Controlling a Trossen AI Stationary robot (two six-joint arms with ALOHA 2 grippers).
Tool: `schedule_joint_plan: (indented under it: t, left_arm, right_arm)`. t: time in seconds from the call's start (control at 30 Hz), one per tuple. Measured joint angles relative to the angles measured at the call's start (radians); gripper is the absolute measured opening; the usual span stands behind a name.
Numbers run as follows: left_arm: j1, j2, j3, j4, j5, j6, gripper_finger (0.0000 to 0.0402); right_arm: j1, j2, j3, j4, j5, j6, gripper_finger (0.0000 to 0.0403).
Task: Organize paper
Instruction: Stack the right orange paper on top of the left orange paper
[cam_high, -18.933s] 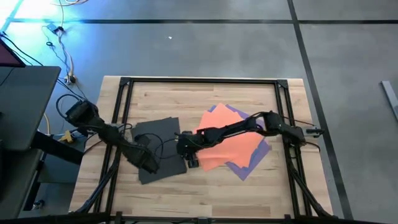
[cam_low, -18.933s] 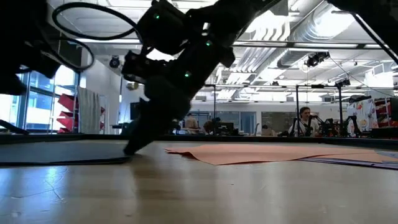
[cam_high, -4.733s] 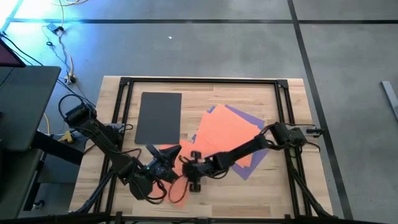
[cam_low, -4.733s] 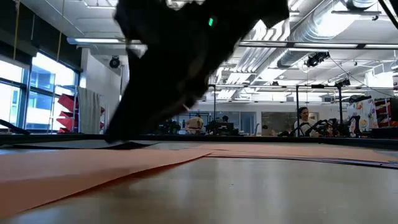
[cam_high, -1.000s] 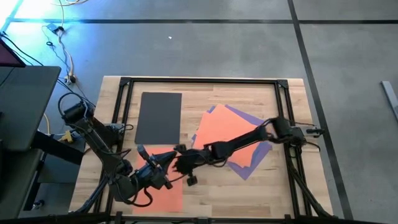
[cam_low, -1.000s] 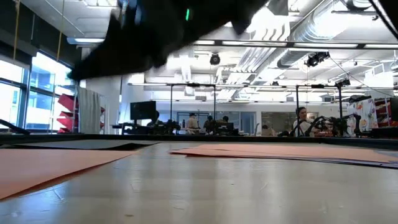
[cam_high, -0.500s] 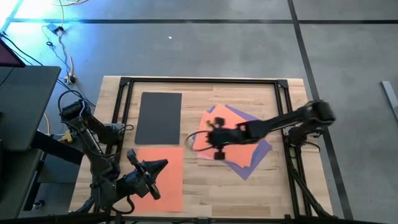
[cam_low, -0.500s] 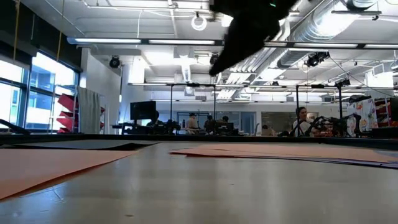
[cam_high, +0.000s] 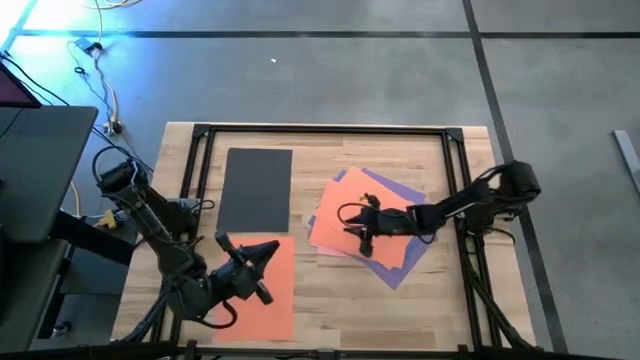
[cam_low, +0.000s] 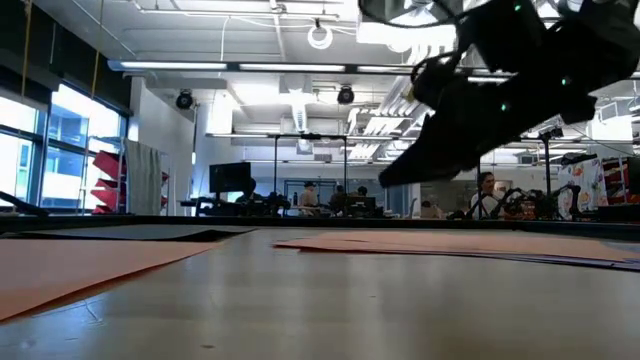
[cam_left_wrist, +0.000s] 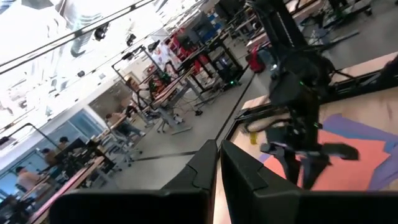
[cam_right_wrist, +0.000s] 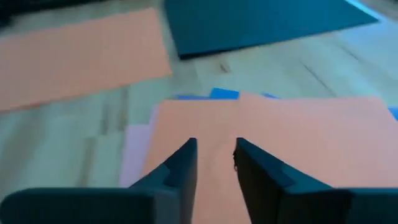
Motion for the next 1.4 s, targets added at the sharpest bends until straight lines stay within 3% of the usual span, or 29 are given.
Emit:
schedule_joint_plan:
  t: [0.2, 0.37, 0.53, 0.87, 1.2, 1.4]
  left_arm:
    - [0.01, 0.0, 0.0, -0.065, 0.001, -0.044, 0.0]
    - [0.01, 0.0, 0.0, -0.094, 0.001, -0.061, 0.0]
    - [0.009, 0.0, 0.0, -0.093, 0.001, -0.06, 0.0]
    - [0.009, 0.0, 0.0, -0.096, 0.001, -0.059, 0.0]
    - [0.009, 0.0, 0.0, -0.098, 0.001, -0.058, 0.0]
    - [0.017, 0.0, 0.0, -0.099, 0.001, -0.058, 0.0]
  right_arm:
    - [-0.013, 0.153, 0.013, 0.172, 0.033, -0.024, 0.0245]
    - [-0.025, 0.232, 0.013, 0.208, 0.041, 0.001, 0.0262]
    - [-0.027, 0.254, 0.015, 0.205, 0.063, 0.005, 0.021]
    - [-0.024, 0.249, 0.015, 0.194, 0.077, -0.025, 0.0014]
    - [0.004, 0.055, 0.013, 0.172, 0.1, -0.175, 0.0001]
    - [0.072, -0.003, 0.147, 0.134, -0.081, -0.393, 0.0]
